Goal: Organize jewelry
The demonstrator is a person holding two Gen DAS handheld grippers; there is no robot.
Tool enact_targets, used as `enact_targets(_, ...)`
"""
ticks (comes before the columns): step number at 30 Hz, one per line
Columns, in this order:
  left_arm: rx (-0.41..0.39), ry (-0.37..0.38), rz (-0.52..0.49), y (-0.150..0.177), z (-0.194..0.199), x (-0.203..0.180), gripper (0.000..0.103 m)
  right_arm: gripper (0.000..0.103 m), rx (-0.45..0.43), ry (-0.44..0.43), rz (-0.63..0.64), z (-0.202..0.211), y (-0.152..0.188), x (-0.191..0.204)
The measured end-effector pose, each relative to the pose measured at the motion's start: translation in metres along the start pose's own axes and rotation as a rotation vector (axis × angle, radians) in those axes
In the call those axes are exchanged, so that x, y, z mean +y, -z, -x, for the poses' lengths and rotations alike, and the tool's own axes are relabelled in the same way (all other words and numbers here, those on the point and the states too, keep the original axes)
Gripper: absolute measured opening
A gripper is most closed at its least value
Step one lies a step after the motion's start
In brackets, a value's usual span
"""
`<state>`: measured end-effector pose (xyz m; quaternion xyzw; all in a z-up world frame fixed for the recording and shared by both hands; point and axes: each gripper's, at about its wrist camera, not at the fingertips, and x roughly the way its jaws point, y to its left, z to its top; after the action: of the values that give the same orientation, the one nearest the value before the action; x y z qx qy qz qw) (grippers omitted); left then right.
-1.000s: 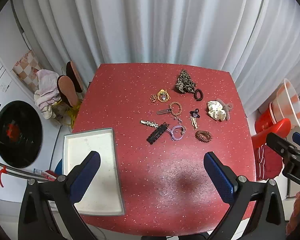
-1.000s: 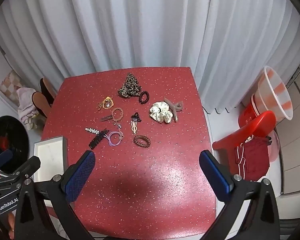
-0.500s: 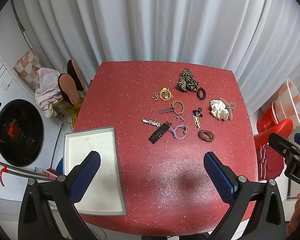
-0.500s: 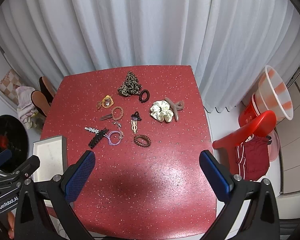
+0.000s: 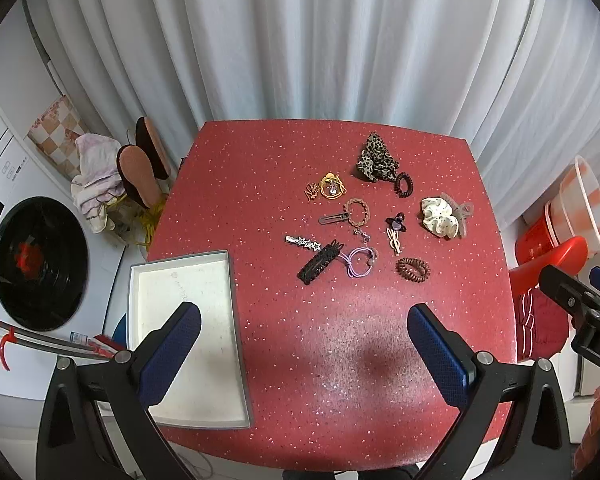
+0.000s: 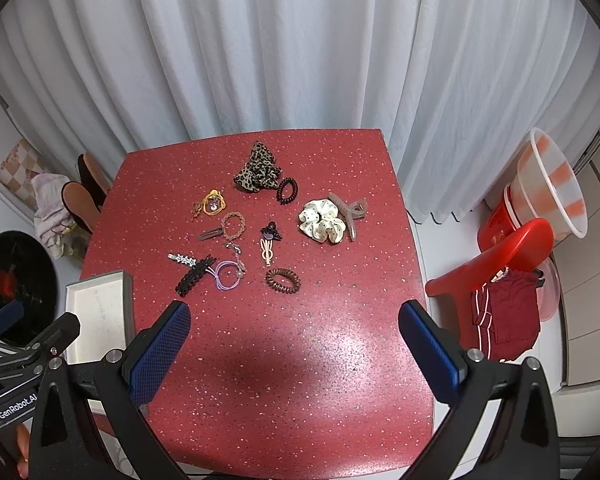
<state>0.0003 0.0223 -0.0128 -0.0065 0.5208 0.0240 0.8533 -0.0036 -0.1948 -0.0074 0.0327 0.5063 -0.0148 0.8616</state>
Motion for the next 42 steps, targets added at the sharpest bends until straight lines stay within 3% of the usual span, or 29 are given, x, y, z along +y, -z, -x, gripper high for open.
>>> enact_targets(42,0.013,-0.007,0.006,-0.0025,-0.0027,0.0023,0.103,0.103,0.009,-0.002,0.006,-0.0002,-0.0022,0.0055)
